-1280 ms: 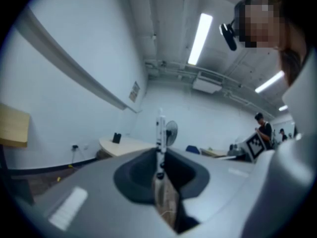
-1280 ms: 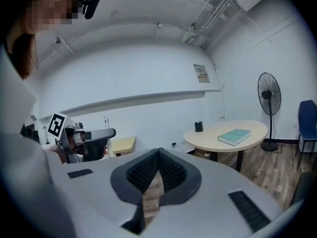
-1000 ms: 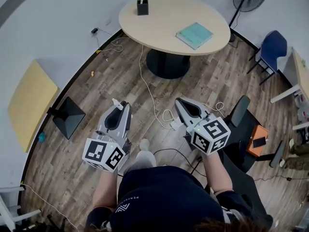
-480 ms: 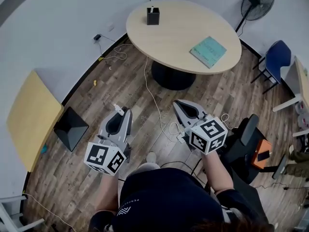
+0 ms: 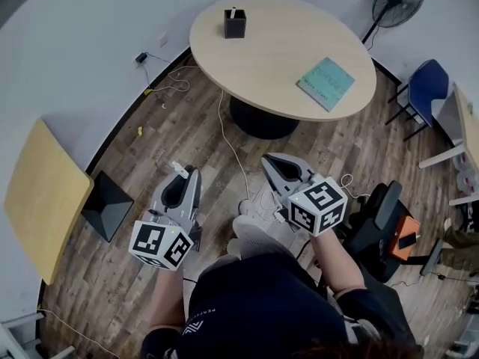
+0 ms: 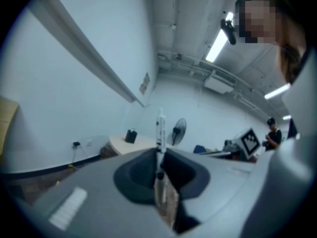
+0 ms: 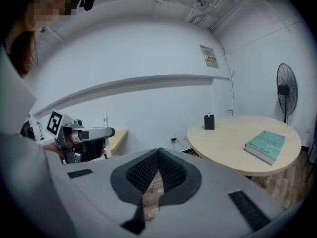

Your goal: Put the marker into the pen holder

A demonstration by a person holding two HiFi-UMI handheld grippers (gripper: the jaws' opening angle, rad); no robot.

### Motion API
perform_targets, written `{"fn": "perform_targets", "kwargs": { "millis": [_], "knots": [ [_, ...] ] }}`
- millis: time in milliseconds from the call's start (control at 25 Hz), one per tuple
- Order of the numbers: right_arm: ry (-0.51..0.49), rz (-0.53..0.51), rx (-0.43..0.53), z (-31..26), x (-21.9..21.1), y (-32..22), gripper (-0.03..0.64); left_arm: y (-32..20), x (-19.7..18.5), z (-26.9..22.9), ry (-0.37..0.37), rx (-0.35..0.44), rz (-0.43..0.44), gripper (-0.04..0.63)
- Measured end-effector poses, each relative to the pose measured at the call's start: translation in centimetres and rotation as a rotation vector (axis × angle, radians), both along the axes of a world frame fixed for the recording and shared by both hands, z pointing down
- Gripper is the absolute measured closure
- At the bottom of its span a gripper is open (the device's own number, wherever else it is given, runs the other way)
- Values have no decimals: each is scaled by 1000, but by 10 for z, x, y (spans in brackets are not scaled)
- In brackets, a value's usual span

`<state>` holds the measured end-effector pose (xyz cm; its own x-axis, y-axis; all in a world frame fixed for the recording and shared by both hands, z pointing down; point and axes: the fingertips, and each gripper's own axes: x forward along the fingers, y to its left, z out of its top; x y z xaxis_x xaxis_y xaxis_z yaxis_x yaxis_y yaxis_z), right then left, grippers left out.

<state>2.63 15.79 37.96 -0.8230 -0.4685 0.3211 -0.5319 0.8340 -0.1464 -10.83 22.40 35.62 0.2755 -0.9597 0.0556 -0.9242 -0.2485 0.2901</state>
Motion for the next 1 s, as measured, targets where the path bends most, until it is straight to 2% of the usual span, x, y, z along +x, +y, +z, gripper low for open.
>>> {"fn": "perform_targets", "kwargs": {
  "millis": [320, 680, 1000],
  "knots": [
    [-23, -37, 12, 0, -32, -72, 615, -72, -22, -6, -26, 21, -20, 551],
    [-30, -102, 2, -10, -80, -172, 615, -180, -50, -12, -30, 0, -28, 551],
    [-4, -102, -12, 4, -85, -246, 615, -277, -47, -12, -36, 11, 25, 551]
  ]
}}
